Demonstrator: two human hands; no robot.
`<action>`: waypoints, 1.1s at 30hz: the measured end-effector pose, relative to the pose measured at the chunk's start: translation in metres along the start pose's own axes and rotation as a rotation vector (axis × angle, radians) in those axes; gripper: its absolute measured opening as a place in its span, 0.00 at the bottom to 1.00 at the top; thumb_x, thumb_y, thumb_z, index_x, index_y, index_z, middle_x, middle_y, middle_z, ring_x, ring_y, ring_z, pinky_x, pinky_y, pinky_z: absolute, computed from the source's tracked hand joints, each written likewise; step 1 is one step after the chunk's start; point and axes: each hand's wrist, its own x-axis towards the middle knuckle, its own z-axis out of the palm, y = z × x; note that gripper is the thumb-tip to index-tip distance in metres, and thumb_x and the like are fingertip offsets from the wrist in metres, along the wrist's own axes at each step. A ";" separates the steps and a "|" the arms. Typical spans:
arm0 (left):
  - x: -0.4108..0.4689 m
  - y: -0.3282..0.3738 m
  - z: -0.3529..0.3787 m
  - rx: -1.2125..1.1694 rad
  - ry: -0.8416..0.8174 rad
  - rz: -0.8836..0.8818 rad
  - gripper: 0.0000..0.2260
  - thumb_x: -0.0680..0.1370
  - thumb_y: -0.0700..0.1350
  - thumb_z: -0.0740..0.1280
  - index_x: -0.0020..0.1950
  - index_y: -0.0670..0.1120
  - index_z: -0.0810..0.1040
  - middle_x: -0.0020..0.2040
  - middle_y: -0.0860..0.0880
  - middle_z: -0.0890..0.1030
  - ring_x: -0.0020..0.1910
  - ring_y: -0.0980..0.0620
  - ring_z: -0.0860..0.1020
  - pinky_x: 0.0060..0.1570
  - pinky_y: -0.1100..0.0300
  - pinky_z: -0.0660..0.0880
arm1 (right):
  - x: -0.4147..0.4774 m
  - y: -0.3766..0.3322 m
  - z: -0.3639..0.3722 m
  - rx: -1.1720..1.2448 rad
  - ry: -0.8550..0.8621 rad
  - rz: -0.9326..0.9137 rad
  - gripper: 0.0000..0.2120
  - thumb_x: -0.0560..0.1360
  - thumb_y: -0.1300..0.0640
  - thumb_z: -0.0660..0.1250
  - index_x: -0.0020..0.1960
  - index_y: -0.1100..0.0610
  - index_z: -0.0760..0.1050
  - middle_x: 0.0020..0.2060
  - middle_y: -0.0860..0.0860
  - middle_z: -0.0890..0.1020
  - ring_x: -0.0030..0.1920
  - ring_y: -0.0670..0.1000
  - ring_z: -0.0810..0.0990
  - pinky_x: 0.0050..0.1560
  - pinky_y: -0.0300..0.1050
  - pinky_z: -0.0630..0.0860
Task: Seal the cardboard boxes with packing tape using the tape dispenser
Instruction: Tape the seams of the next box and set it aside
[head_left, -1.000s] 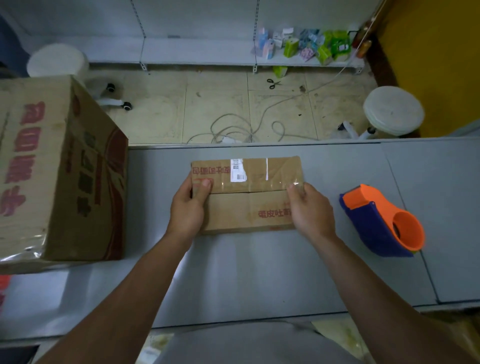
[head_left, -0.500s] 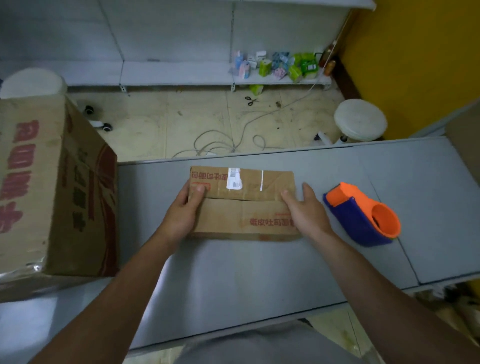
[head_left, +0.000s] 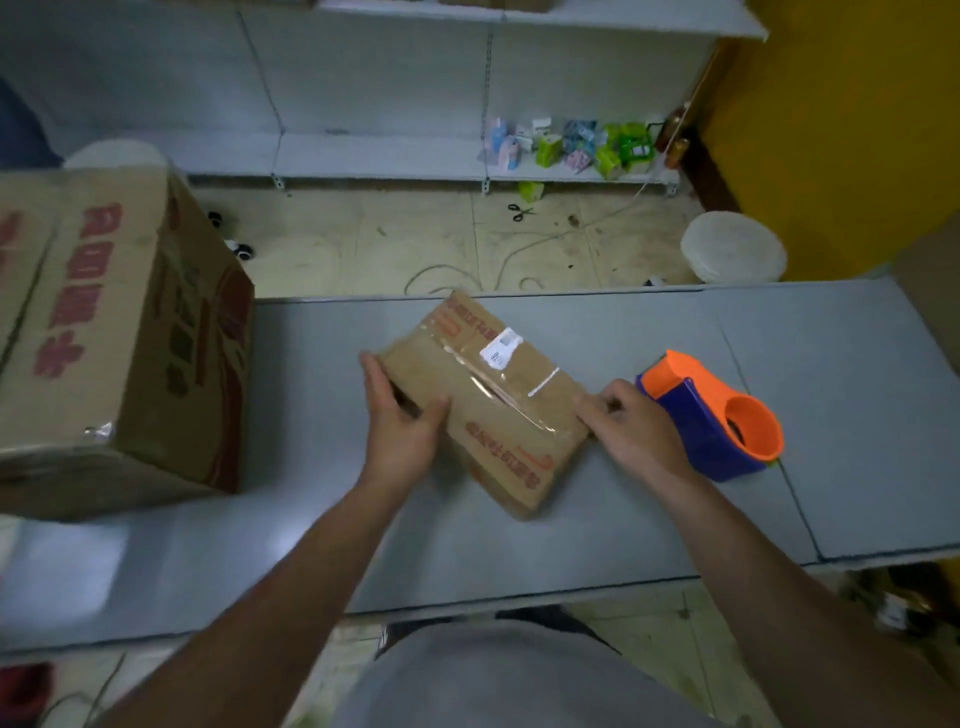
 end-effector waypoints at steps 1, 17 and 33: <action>0.013 0.009 0.001 0.039 -0.036 0.014 0.44 0.78 0.39 0.69 0.80 0.50 0.37 0.74 0.58 0.59 0.73 0.52 0.66 0.71 0.54 0.66 | -0.003 0.007 0.000 -0.003 0.000 -0.022 0.15 0.75 0.43 0.65 0.39 0.55 0.72 0.34 0.46 0.79 0.40 0.50 0.77 0.39 0.45 0.69; 0.005 0.010 0.096 1.431 -0.108 0.423 0.31 0.78 0.64 0.36 0.80 0.56 0.46 0.81 0.53 0.46 0.79 0.50 0.41 0.74 0.37 0.39 | 0.004 0.100 -0.107 -0.273 0.308 -0.258 0.15 0.67 0.45 0.74 0.44 0.53 0.74 0.42 0.52 0.78 0.47 0.57 0.77 0.41 0.47 0.72; 0.000 0.032 0.096 1.315 -0.176 0.305 0.29 0.81 0.64 0.45 0.80 0.56 0.46 0.81 0.52 0.42 0.79 0.49 0.38 0.74 0.40 0.35 | 0.018 0.116 -0.122 -0.256 -0.036 -0.212 0.14 0.75 0.44 0.68 0.47 0.55 0.73 0.41 0.47 0.79 0.42 0.51 0.78 0.35 0.44 0.70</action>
